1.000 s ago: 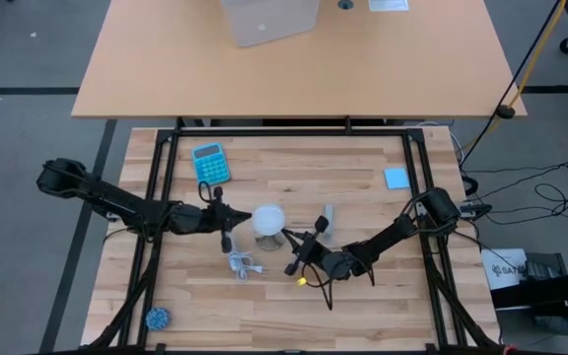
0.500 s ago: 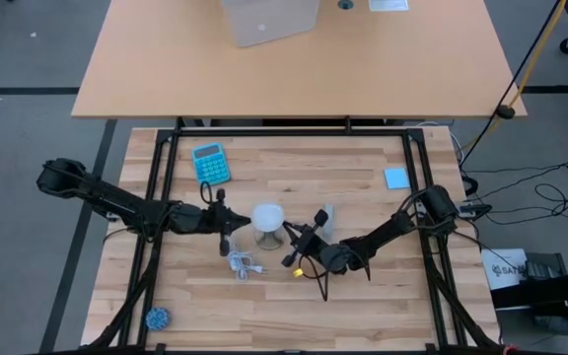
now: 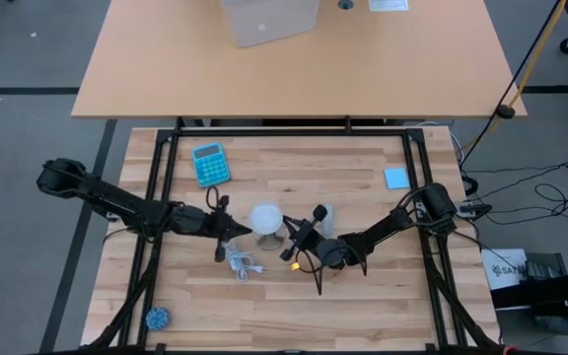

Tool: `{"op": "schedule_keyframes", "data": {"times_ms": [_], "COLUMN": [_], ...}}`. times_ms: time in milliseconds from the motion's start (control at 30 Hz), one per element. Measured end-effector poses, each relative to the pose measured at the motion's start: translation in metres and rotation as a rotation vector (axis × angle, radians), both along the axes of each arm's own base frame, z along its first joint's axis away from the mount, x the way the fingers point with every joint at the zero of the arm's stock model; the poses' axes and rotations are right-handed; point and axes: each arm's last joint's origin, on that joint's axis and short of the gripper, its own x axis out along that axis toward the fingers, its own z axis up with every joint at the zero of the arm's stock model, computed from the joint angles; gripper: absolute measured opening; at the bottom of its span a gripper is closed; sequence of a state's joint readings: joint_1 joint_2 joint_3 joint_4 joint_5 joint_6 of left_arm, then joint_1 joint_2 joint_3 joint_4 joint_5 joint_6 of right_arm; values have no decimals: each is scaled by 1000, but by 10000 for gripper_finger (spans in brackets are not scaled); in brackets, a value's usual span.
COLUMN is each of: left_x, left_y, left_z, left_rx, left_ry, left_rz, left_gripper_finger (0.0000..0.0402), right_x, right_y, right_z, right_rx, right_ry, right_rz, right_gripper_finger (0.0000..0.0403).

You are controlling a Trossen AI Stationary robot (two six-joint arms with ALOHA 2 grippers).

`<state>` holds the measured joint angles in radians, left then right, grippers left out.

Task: Screw lightbulb
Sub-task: Remove the light bulb from the lamp

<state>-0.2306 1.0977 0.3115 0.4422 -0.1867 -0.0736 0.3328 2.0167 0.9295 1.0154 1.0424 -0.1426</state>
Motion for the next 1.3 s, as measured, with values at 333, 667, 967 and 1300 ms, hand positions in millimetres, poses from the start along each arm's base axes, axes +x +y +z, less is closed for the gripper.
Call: {"op": "schedule_keyframes", "data": {"times_ms": [333, 667, 967, 1300], "left_x": [-3, 2, 2, 1], "left_y": [8, 11, 9, 5], "left_z": [-7, 7, 7, 7], "left_rx": [67, 69, 56, 55], "left_ry": [58, -80, -85, -83], "left_rz": [253, 287, 244, 210], "left_gripper_finger": [0, 0, 0, 0], "right_x": [-2, -10, -12, -8], "right_y": [4, 32, 37, 26], "right_z": [-2, -1, 14, 15], "right_rx": [-10, -36, -111, -88], "right_ry": [25, 33, -24, -46], "right_rz": [3, 93, 126, 83], "right_gripper_finger": [0, 0, 0, 0]}}
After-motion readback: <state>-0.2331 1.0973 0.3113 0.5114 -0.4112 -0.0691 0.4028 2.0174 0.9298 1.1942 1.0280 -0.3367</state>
